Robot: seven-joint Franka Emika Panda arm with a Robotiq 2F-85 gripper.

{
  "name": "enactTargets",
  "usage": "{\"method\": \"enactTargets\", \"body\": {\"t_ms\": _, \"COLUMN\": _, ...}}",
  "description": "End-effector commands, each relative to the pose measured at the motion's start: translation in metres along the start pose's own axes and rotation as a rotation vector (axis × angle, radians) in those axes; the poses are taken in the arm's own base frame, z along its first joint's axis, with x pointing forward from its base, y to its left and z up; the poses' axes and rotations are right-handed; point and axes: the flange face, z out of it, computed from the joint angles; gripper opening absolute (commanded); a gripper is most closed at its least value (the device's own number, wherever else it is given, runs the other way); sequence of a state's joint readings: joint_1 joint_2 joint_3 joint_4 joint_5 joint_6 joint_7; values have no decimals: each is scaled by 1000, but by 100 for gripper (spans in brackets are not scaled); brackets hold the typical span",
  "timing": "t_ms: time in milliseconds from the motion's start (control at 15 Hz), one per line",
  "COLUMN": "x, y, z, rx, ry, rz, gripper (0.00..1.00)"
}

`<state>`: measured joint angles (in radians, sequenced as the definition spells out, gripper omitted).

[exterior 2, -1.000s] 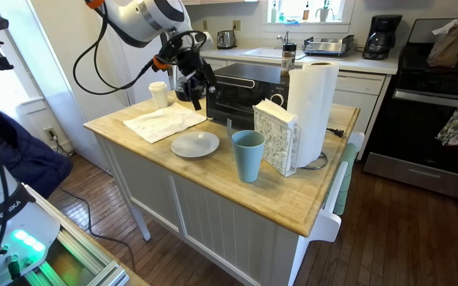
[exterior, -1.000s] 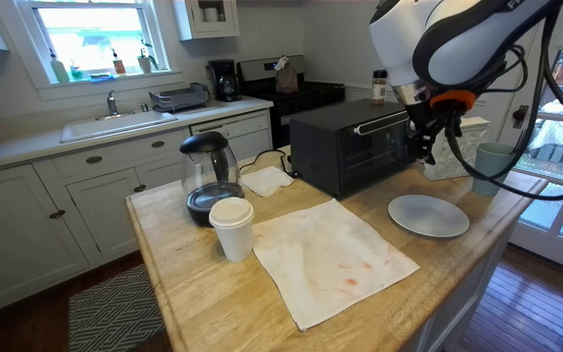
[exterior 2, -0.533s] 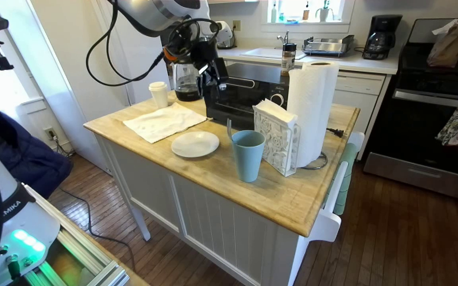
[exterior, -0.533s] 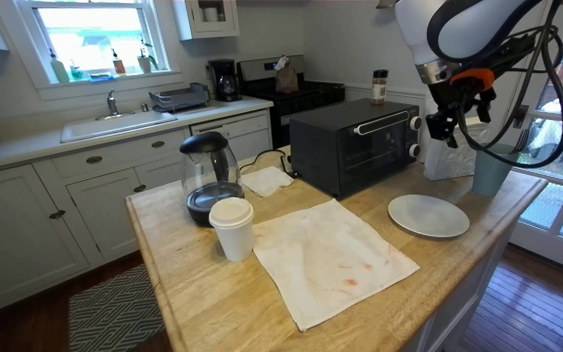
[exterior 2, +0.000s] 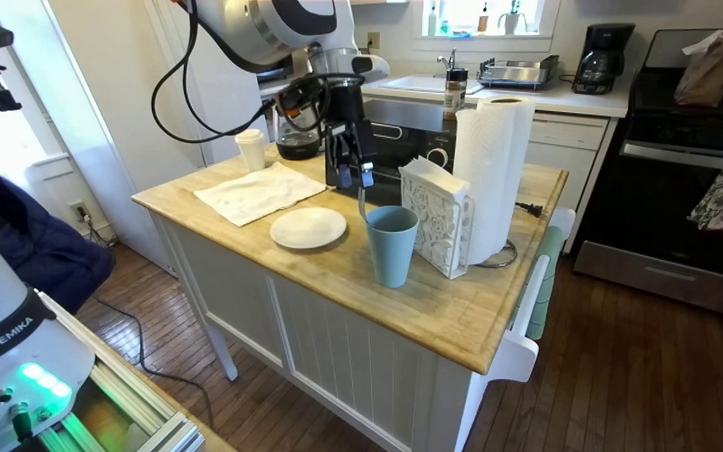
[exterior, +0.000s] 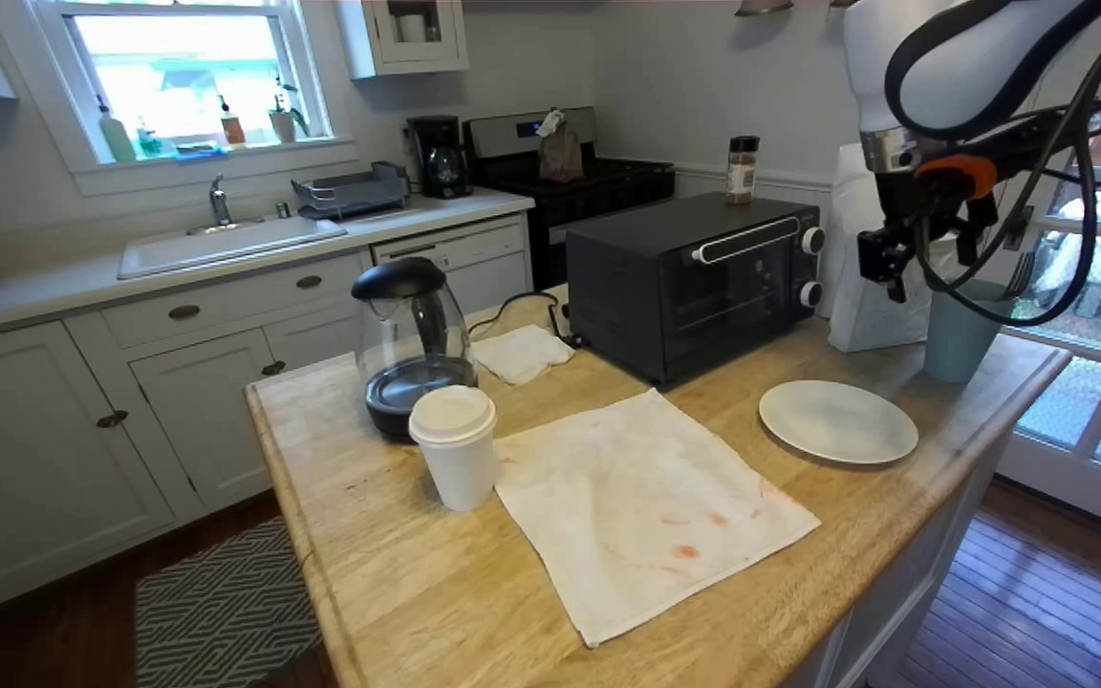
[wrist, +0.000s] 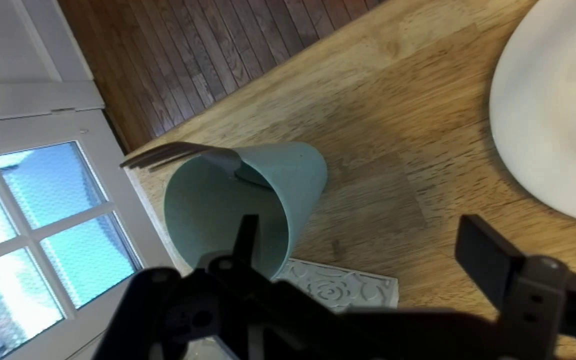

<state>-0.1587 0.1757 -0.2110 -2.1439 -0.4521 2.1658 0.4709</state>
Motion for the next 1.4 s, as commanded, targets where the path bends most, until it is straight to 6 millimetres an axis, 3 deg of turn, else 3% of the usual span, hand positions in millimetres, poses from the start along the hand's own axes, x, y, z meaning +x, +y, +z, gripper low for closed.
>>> {"method": "enactTargets", "body": {"t_ms": 0, "x": -5, "y": 14, "z": 15, "rx": 111, "ry": 32, "rz": 23, "gripper": 100}}
{"method": "enactTargets", "body": {"t_ms": 400, "x": 1, "y": 27, "z": 29, "rx": 174, "ry": 84, "rz": 20, "gripper": 100}}
{"method": "enactTargets", "body": {"t_ms": 1133, "x": 8, "y": 28, "z": 48, "rx": 171, "ry": 72, "rz": -35, "gripper": 100}}
{"method": "enactTargets", "body": {"t_ms": 1200, "x": 8, "y": 28, "z": 51, "rx": 169, "ry": 68, "rz": -35, "gripper": 94}}
{"method": "enactTargets", "body": {"t_ms": 1267, "x": 8, "y": 27, "z": 53, "rx": 167, "ry": 65, "rz": -36, "gripper": 72}}
{"method": "enactTargets", "body": {"t_ms": 1333, "x": 8, "y": 27, "z": 55, "rx": 165, "ry": 62, "rz": -35, "gripper": 70}}
